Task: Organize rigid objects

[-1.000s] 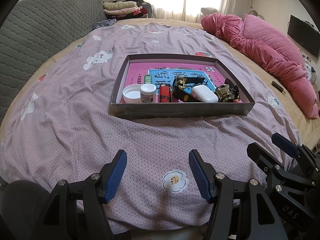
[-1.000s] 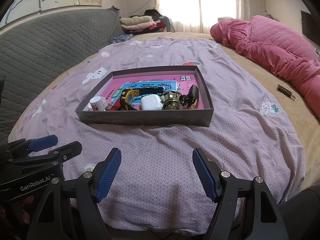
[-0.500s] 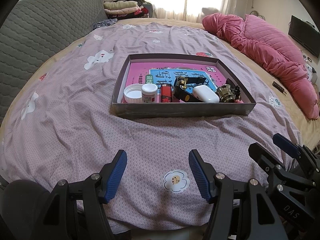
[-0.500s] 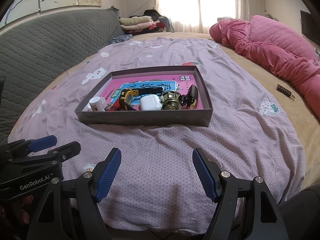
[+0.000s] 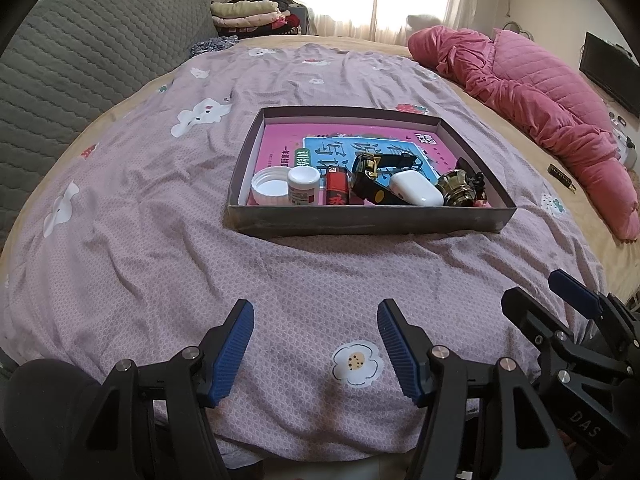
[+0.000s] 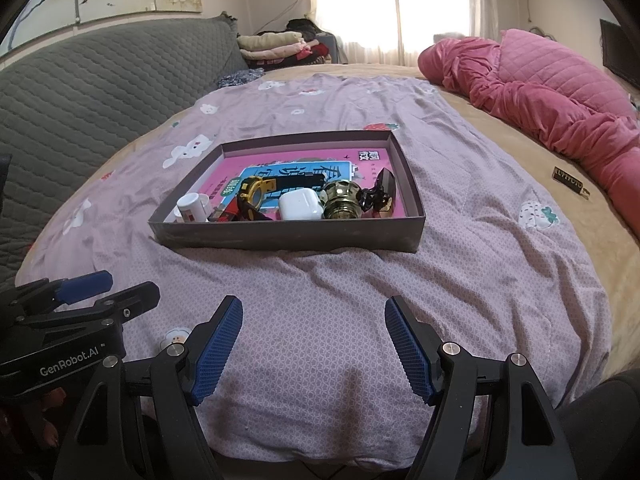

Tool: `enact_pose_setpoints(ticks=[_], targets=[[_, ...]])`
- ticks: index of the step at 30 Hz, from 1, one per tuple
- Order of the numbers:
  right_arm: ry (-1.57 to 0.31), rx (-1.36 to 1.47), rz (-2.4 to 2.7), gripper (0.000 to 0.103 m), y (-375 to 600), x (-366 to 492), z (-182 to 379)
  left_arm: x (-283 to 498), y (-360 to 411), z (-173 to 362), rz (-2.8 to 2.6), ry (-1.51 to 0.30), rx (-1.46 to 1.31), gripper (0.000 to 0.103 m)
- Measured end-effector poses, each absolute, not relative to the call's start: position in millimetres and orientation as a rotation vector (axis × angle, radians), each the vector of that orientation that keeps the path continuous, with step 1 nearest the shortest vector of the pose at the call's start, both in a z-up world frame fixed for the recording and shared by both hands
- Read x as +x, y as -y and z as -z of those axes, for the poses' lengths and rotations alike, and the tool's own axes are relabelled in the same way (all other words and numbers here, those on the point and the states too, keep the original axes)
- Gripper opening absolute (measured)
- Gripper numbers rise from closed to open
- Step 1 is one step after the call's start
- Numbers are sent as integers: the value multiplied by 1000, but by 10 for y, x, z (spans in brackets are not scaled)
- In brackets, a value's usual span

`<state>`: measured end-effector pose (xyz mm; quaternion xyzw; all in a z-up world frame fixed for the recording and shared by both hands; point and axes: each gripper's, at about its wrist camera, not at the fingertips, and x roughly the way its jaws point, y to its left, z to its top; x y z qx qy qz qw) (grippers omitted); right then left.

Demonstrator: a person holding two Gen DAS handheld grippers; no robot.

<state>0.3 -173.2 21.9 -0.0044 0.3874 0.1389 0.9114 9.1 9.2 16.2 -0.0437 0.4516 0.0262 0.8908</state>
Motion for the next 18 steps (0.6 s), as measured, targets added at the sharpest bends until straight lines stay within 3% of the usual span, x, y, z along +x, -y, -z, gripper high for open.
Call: enact_pose_setpoints(ticks=[18], targets=[[-814, 23, -266, 75, 1772, 106, -192, 153, -118, -72, -71, -975, -99, 64]])
